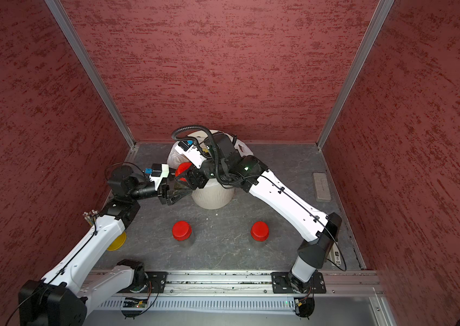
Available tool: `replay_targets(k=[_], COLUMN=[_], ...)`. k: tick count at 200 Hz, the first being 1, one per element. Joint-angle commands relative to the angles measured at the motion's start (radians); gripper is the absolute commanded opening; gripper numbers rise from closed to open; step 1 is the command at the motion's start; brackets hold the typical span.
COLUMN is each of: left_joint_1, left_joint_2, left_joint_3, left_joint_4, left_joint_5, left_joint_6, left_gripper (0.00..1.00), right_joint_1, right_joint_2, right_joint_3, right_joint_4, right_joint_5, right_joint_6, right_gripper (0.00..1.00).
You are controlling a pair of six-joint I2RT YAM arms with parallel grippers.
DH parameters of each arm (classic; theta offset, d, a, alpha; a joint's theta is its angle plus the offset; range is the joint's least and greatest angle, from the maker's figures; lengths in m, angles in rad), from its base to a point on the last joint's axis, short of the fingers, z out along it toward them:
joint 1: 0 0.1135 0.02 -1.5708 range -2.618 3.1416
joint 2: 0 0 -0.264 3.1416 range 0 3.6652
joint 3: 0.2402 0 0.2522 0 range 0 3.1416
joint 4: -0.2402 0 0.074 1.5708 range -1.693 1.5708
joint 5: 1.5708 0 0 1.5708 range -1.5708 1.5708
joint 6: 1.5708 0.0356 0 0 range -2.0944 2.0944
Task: Empty moldy tea leaves from jars
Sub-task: Pick up the jar from the center of the board.
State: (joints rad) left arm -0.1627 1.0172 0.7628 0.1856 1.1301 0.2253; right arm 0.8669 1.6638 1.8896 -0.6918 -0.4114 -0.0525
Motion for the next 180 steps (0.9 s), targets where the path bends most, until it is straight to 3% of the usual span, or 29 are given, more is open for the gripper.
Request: replay_targets(k=[1,70,180], left_joint_1=[0.005,0.015,0.029], left_joint_2=[0.013,0.028,0.029], left_joint_3=[0.02,0.029,0.037], left_joint_4=[-0.057,-0.063,-0.077], left_joint_5=[0.014,0.039,0.048], left_joint_6=[0.016,0.017,0.034], left_gripper=[0.65,0.64,0.64], right_joint_1=[0.007,0.003,-0.031], right_joint_2=[-0.032,-0.038,-0.053], right_joint_3=[0.005,0.015,0.012], right_joint_4=[0.045,0.03,-0.026], right_joint_5=[-0.009,0.029,0.011], right_joint_6=[-0.006,-0.011,-0.052], right_gripper=[0.68,0.84,0.84])
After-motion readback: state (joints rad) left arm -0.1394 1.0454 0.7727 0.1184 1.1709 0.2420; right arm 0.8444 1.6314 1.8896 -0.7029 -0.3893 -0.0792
